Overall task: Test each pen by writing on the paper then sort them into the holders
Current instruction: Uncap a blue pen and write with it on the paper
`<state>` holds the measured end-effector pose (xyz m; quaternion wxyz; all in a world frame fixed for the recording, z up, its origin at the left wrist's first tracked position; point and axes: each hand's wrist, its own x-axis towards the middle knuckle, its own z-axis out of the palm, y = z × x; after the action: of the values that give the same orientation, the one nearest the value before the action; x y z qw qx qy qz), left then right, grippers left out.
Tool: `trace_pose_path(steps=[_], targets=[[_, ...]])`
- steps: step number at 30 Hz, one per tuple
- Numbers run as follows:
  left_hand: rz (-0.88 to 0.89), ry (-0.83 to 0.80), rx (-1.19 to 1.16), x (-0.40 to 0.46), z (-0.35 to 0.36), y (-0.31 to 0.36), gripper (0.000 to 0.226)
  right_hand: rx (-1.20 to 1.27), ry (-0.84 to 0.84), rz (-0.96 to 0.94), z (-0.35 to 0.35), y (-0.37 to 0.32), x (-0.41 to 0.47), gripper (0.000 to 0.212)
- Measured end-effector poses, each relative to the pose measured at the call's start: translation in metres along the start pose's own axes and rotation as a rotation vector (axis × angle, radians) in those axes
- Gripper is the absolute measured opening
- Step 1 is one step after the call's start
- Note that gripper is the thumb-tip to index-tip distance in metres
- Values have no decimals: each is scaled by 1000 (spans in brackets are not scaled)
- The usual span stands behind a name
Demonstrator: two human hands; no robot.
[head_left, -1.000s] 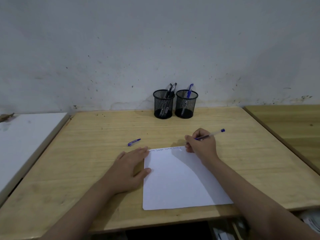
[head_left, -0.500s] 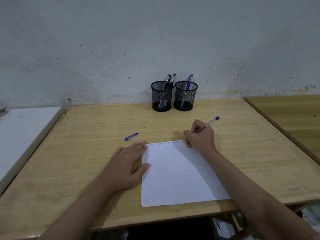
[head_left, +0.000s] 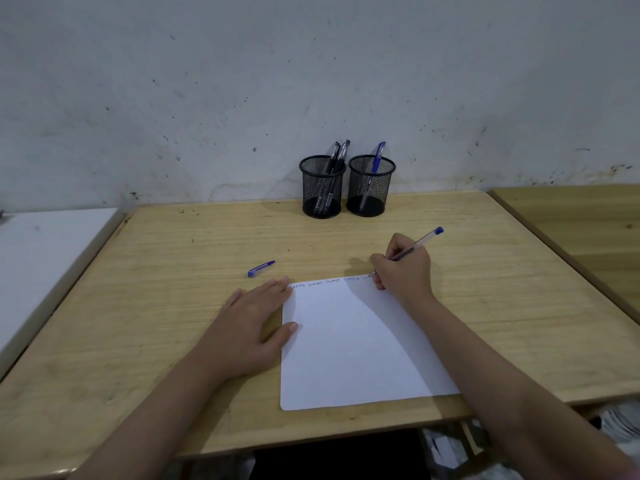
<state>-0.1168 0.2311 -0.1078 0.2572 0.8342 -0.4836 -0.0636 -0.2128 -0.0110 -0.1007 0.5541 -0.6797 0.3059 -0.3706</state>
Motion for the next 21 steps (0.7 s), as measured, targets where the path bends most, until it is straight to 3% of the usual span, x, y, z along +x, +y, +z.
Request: trace_pose_path(steps=[21], targets=[[-7, -12, 13, 0, 0, 1, 75, -9, 44, 2, -2, -1, 1, 36]])
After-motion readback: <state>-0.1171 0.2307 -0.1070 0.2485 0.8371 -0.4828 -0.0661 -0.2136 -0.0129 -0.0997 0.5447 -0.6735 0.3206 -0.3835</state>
